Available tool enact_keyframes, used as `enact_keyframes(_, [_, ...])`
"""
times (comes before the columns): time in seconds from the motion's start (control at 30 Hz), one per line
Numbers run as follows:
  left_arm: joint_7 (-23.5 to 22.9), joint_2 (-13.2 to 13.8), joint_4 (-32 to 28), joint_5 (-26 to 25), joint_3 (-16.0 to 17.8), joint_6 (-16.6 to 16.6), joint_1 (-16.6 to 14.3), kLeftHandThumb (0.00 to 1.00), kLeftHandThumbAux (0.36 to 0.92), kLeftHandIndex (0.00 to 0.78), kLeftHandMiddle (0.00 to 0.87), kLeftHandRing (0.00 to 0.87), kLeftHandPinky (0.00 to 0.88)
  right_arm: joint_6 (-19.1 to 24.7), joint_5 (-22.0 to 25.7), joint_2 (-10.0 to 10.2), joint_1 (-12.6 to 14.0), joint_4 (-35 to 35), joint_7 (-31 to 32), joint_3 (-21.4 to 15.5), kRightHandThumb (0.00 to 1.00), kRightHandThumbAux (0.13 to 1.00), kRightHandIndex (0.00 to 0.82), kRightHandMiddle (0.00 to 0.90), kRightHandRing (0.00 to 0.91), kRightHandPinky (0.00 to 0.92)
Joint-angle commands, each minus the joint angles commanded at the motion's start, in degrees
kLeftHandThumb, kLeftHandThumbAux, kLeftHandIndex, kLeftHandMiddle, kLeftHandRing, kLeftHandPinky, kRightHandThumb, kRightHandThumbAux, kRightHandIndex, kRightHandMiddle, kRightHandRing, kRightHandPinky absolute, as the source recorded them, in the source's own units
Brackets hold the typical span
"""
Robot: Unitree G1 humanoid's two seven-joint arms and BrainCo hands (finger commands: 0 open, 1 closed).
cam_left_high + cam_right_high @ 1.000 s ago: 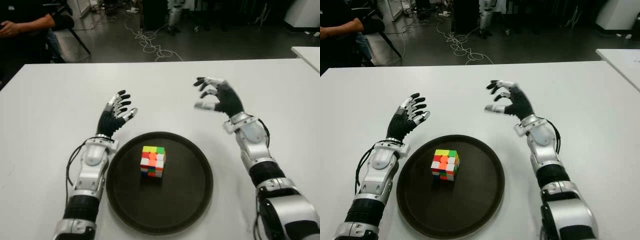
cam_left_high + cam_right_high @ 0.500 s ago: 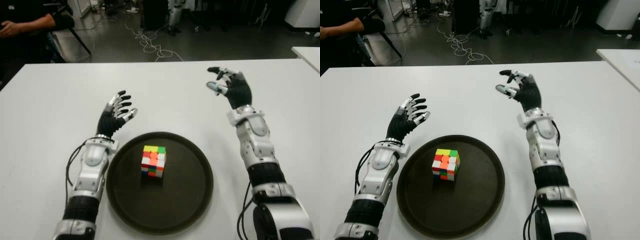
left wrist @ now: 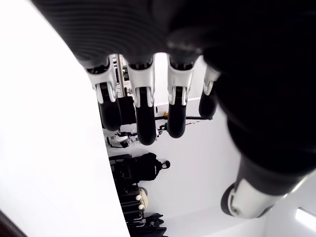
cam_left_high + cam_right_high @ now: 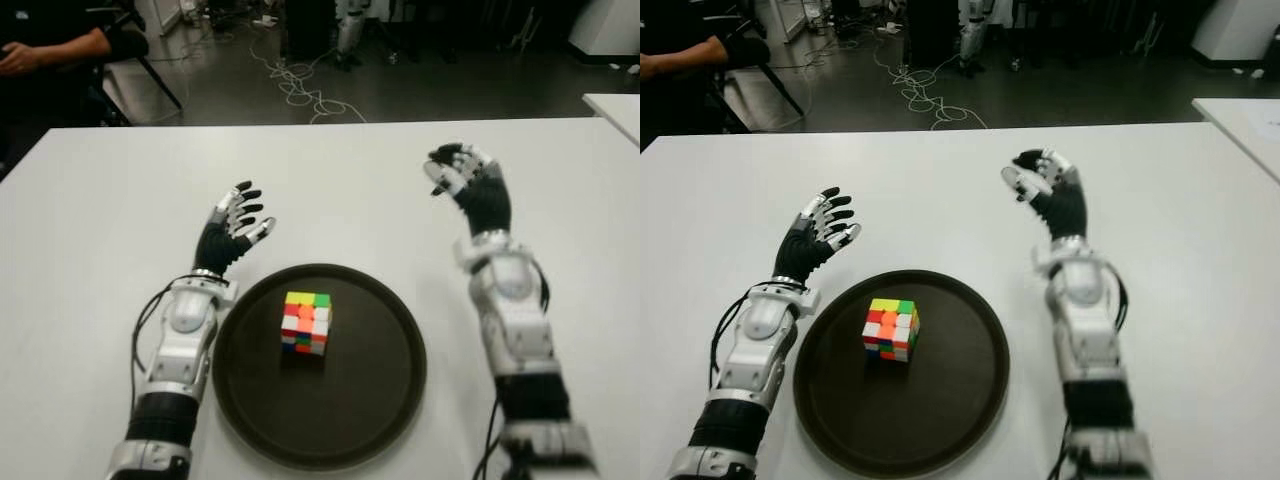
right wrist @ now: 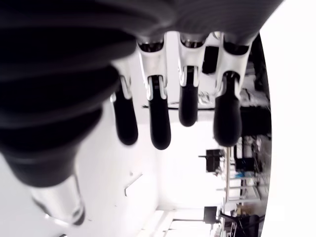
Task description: Pick up the Rubik's Cube and put it in the plate
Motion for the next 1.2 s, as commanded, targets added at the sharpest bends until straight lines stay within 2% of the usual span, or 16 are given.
enact_keyframes(0.07, [-0.1, 0.0, 0.0, -0.1, 0.1, 0.0, 0.0, 0.105, 0.737, 0.101, 0.187, 0.189, 0.197, 0.9, -0.5, 0.4, 2.9, -3.3, -0.3, 0.9, 0.679, 0.740, 0.425, 0.651, 0.649, 0.610])
enact_keyframes(0.13, [-0.1, 0.0, 0.1, -0.2, 0.1, 0.0, 0.0, 0.105, 0.733, 0.108, 0.191, 0.192, 0.203, 2.0, -1.1, 0.6, 3.5, -4.9, -0.4, 1.2, 0.679, 0.740, 0.425, 0.643, 0.642, 0.600])
enact_keyframes(0.27, [-0.1, 0.2, -0.2, 0.1, -0.2, -0.1, 0.1, 0.100, 0.736, 0.110, 0.192, 0.191, 0.203, 2.9, -2.2, 0.2, 2.8, -5.2, -0.3, 1.1, 0.678, 0.740, 0.424, 0.618, 0.615, 0.572])
enact_keyframes(0.33, [-0.1, 0.3, -0.4, 0.2, -0.2, -0.1, 0.2, 0.098, 0.739, 0.107, 0.190, 0.189, 0.201, 2.3, -2.9, 0.0, 2.1, -4.1, -0.3, 1.0, 0.677, 0.740, 0.424, 0.584, 0.574, 0.529])
enact_keyframes(0.37, [-0.1, 0.3, -0.5, 0.2, -0.2, -0.1, 0.3, 0.097, 0.740, 0.106, 0.189, 0.188, 0.200, 1.2, -3.3, -0.3, 0.8, -2.0, -0.3, 0.7, 0.677, 0.740, 0.423, 0.574, 0.561, 0.516])
enact_keyframes(0.47, [-0.1, 0.4, -0.7, 0.3, -0.2, -0.1, 0.4, 0.096, 0.743, 0.104, 0.189, 0.185, 0.195, -2.2, -4.2, -1.3, -2.8, 4.8, -0.4, -0.4, 0.675, 0.740, 0.420, 0.490, 0.457, 0.364])
enact_keyframes(0.63, [-0.1, 0.6, -0.6, 0.7, -0.3, -0.5, 0.5, 0.092, 0.755, 0.114, 0.194, 0.181, 0.189, -9.4, -8.6, -3.5, -4.2, 12.0, -2.0, -0.1, 0.666, 0.745, 0.405, 0.360, 0.314, 0.217])
enact_keyframes(0.77, [-0.1, 0.8, -0.6, 0.7, -0.3, -0.6, 0.5, 0.089, 0.753, 0.116, 0.197, 0.185, 0.194, -12.6, -10.1, -4.7, -5.5, 16.1, -2.1, -0.2, 0.661, 0.747, 0.397, 0.299, 0.255, 0.176])
enact_keyframes(0.8, [-0.1, 0.8, -0.4, 0.7, -0.3, -0.7, 0.4, 0.089, 0.750, 0.115, 0.197, 0.185, 0.192, -13.2, -10.3, -4.8, -5.7, 16.7, -2.1, -0.2, 0.431, 0.770, 0.315, 0.276, 0.232, 0.159])
enact_keyframes(0.83, [-0.1, 0.8, -0.3, 0.7, -0.2, -0.7, 0.3, 0.089, 0.749, 0.115, 0.197, 0.186, 0.190, -13.8, -10.5, -4.8, -5.8, 17.3, -2.2, -0.2, 0.276, 0.787, 0.261, 0.261, 0.217, 0.148])
enact_keyframes(0.93, [0.0, 0.9, 0.0, 0.7, -0.3, -0.9, 0.2, 0.091, 0.748, 0.112, 0.191, 0.183, 0.182, -15.2, -10.7, -5.0, -6.1, 18.7, -2.2, -0.3, 0.090, 0.813, 0.172, 0.220, 0.176, 0.110])
enact_keyframes(1.07, [0.1, 0.9, 0.6, 0.6, -0.2, -2.0, 0.1, 0.098, 0.755, 0.106, 0.182, 0.181, 0.180, -16.9, -10.4, -5.1, -6.4, 20.2, -2.0, -0.4, 0.018, 0.828, 0.090, 0.158, 0.119, 0.068])
enact_keyframes(1.2, [0.4, 0.8, 1.1, 0.5, -0.1, -3.6, 0.1, 0.098, 0.759, 0.108, 0.186, 0.184, 0.192, -19.3, -10.0, -5.0, -6.8, 21.8, -1.9, -0.6, 0.004, 0.833, 0.062, 0.131, 0.099, 0.070])
